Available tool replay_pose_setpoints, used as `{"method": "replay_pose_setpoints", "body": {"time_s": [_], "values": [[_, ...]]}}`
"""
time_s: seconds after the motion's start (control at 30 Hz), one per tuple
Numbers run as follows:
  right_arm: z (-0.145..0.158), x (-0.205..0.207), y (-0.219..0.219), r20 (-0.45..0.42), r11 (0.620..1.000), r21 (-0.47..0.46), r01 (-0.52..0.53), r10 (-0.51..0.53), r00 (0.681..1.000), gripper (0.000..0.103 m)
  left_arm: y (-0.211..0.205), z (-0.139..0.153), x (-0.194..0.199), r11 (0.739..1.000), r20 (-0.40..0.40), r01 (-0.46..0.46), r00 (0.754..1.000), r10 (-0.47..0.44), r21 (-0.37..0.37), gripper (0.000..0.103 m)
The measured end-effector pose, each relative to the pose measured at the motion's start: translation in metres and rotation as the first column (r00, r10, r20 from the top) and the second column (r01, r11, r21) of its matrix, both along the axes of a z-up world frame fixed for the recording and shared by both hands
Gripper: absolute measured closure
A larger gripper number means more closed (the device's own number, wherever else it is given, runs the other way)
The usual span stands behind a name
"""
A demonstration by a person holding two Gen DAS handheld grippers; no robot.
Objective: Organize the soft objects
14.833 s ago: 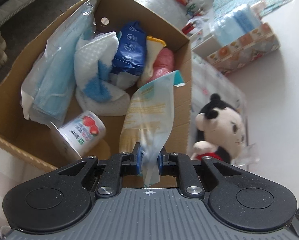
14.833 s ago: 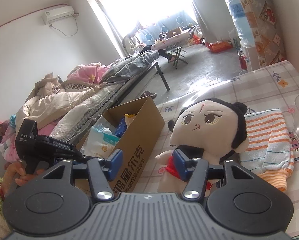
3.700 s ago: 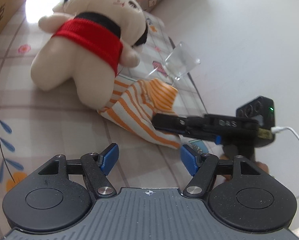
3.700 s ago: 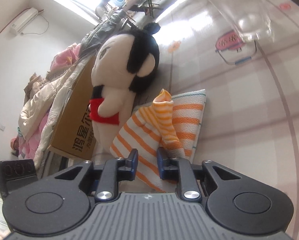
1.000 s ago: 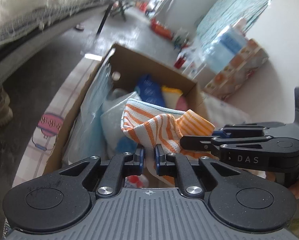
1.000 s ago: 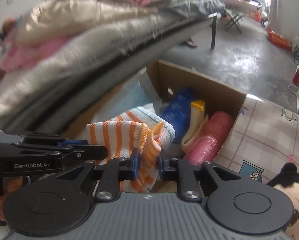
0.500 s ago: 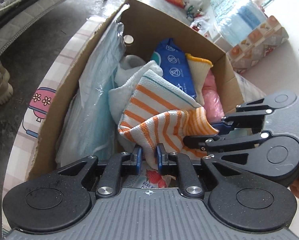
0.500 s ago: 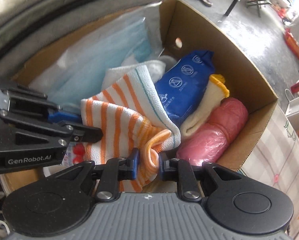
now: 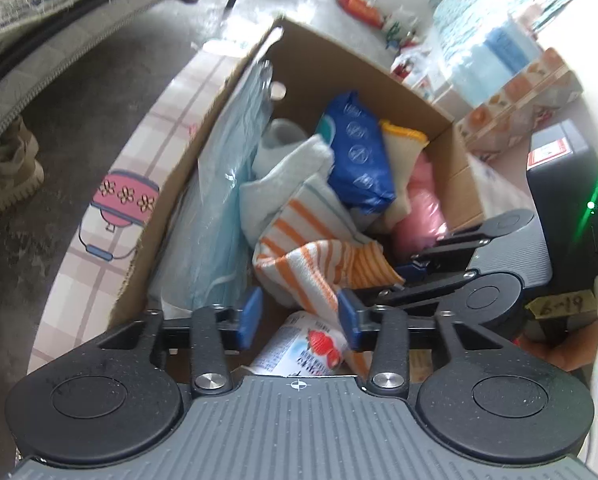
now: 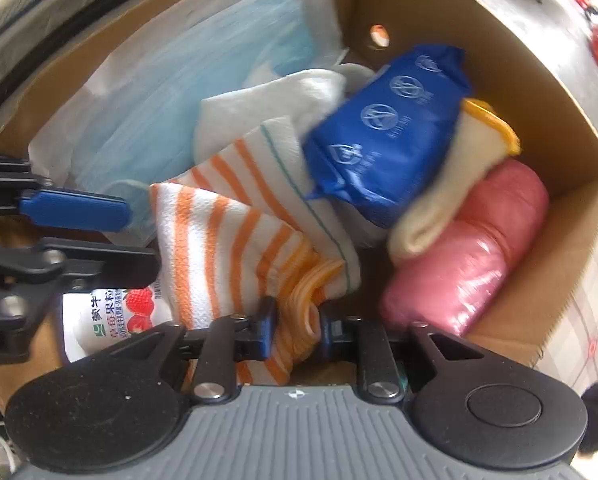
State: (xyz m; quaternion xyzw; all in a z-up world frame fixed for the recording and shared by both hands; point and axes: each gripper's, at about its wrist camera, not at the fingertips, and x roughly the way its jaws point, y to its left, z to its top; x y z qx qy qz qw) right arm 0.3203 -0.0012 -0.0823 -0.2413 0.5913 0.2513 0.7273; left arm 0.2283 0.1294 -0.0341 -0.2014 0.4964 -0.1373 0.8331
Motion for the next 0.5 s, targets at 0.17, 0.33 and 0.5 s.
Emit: {"method": "replay_pose_setpoints", "body": {"time_s": [0.17,0.33,0.5], "values": [[0.026,-0.011,-0.017,0.024,0.992,0.123,0.029,-0.033,0.999,0.046,0.010,0.024,-0.022,0.999,0.081,-0.033,0.996,0.035,-0.027,0.042],[0.058,-0.031,-0.038,0.053,0.959,0.279,0.047,-0.064,0.997,0.043,0.019,0.048,-0.047,0.997,0.156,-0.067,0.985,0.073,-0.043,0.037],[0.095,-0.060,-0.075,0.069,0.879,0.464,0.108,-0.157,0.985,0.043,0.021,0.072,-0.076,0.996,0.246,-0.090,0.965,0.094,-0.029,0.029]]}}
